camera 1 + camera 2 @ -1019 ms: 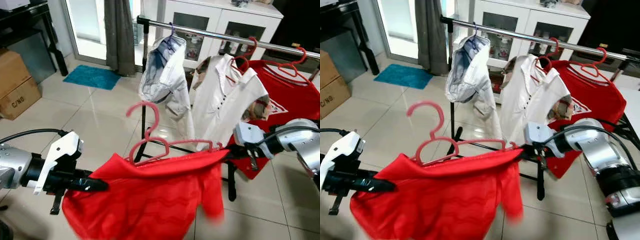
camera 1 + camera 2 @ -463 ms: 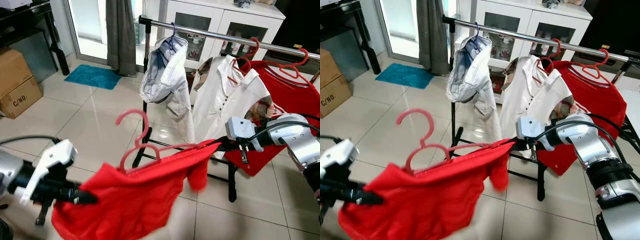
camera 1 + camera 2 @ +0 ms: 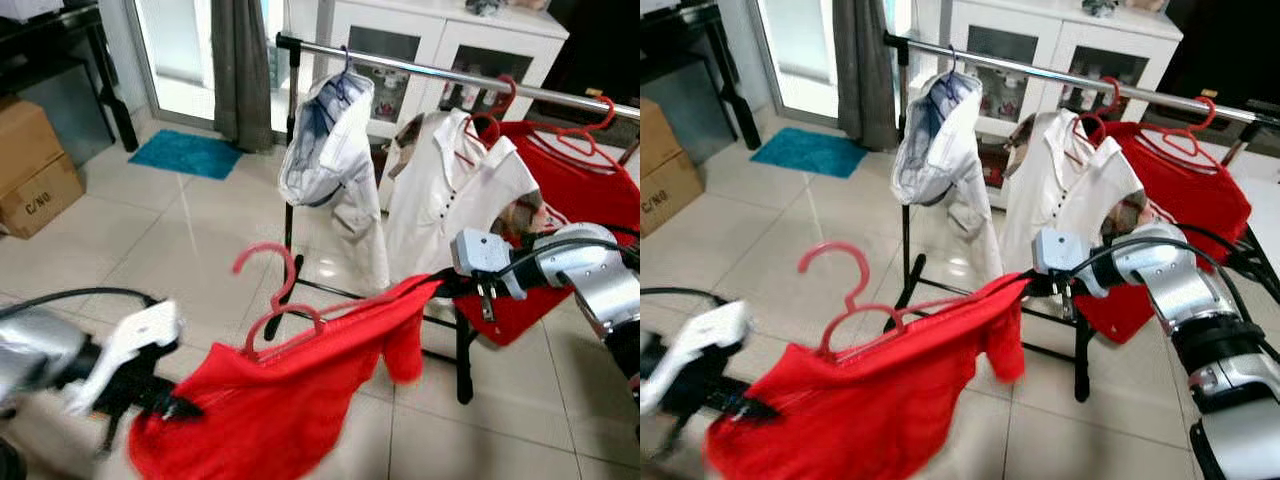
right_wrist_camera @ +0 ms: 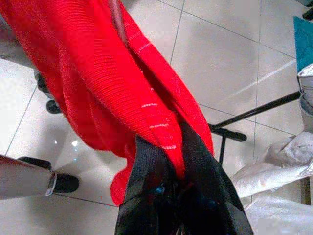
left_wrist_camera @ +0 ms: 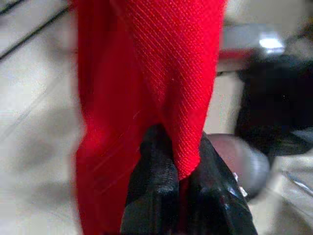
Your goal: Hang hanger
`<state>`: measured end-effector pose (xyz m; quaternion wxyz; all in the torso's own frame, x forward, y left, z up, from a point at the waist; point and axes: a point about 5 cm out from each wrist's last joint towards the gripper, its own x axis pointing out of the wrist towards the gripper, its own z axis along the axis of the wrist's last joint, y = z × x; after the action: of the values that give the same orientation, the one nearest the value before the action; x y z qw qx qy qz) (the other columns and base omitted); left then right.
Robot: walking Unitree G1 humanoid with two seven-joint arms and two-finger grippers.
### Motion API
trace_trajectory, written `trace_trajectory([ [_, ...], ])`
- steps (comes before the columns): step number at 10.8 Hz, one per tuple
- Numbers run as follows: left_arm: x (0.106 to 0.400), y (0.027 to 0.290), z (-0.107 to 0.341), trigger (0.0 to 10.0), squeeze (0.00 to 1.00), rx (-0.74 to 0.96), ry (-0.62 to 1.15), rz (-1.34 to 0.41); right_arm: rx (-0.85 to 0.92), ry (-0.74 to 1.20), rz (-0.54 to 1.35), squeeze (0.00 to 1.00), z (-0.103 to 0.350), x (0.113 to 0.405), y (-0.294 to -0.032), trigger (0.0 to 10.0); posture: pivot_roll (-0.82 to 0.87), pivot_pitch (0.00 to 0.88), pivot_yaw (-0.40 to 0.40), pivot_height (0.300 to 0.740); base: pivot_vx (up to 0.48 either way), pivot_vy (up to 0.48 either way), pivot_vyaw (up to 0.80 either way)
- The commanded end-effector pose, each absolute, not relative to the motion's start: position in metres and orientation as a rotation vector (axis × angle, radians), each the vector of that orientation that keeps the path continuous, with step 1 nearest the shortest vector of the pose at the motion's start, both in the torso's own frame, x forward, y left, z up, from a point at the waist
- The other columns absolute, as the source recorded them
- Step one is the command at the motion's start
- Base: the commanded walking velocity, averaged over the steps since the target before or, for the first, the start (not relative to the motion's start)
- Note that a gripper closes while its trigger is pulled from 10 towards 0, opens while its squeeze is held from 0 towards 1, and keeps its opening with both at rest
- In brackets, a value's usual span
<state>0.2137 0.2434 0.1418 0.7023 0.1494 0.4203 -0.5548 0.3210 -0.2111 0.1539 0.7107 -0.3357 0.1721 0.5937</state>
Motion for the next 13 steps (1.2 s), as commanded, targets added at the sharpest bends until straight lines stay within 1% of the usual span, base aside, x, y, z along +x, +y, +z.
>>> trace_trajectory([
  [1, 0.217, 0.266, 0.129, 0.0, 0.00, 0.430, 1.043, -1.089, -0.754, 0.394, 1.169, 0.00, 0.168, 0.325, -0.238, 0.0, -0.06, 0.000, -0.044, 0.740, 0.000, 0.000, 0.00],
  [3, 0.223, 0.262, 0.123, 0.0, 0.00, 0.467, 1.084, -1.119, -0.826, 0.393, 1.195, 0.00, 0.166, 0.324, -0.229, 0.0, -0.07, 0.000, -0.039, 0.740, 0.000, 0.000, 0.00],
  [4, 0.233, 0.254, 0.118, 0.0, 0.00, 0.512, 1.071, -1.146, -0.871, 0.386, 1.243, 0.00, 0.158, 0.322, -0.215, 0.0, -0.07, 0.000, -0.038, 0.740, 0.000, 0.000, 0.00],
  [5, 0.241, 0.249, 0.119, 0.0, 0.00, 0.526, 1.024, -1.148, -0.837, 0.363, 1.262, 0.00, 0.157, 0.321, -0.206, 0.0, -0.07, 0.000, -0.035, 0.740, 0.000, 0.000, 0.00],
  [6, 0.257, 0.241, 0.123, 0.0, 0.00, 0.559, 0.899, -1.123, -0.822, 0.341, 1.271, 0.00, 0.156, 0.320, -0.199, 0.0, -0.07, 0.000, -0.032, 0.740, 0.000, 0.000, 0.00],
  [7, 0.261, 0.238, 0.125, 0.0, 0.00, 0.591, 0.849, -1.152, -0.813, 0.323, 1.267, 0.00, 0.156, 0.321, -0.196, 0.0, -0.07, 0.000, -0.032, 0.740, 0.000, 0.000, 0.00],
  [8, 0.261, 0.232, 0.126, 0.0, 0.00, 0.651, 0.807, -1.215, -0.753, 0.268, 1.265, 0.00, 0.160, 0.323, -0.186, 0.0, -0.07, 0.000, -0.034, 0.740, 0.000, 0.000, 0.00],
  [9, 0.261, 0.228, 0.126, 0.0, 0.00, 0.696, 0.796, -1.264, -0.718, 0.224, 1.252, 0.00, 0.164, 0.326, -0.179, 6.6, -0.06, 0.000, -0.036, 0.740, 0.000, 0.000, 0.00],
  [10, 0.259, 0.219, 0.126, 0.0, 0.00, 0.712, 0.773, -1.334, -0.650, 0.191, 1.255, 0.00, 0.168, 0.330, -0.169, 10.0, -0.06, 0.000, -0.037, 0.740, 0.000, 0.000, 0.00],
  [11, 0.258, 0.214, 0.126, 0.0, 0.00, 0.721, 0.764, -1.371, -0.607, 0.181, 1.249, 0.00, 0.170, 0.333, -0.163, 10.0, -0.06, 0.000, -0.039, 0.740, 0.000, 0.000, 0.00],
  [12, 0.258, 0.213, 0.125, 0.0, 0.00, 0.732, 0.765, -1.383, -0.605, 0.183, 1.251, 0.27, 0.169, 0.334, -0.159, 10.0, -0.06, 0.000, -0.039, 0.740, 0.000, 0.000, 0.00],
  [13, 0.258, 0.213, 0.125, 0.0, 0.00, 0.748, 0.762, -1.396, -0.600, 0.216, 1.206, 1.00, 0.164, 0.339, -0.158, 10.0, -0.06, 0.000, -0.043, 0.740, 0.000, 0.000, 0.00],
])
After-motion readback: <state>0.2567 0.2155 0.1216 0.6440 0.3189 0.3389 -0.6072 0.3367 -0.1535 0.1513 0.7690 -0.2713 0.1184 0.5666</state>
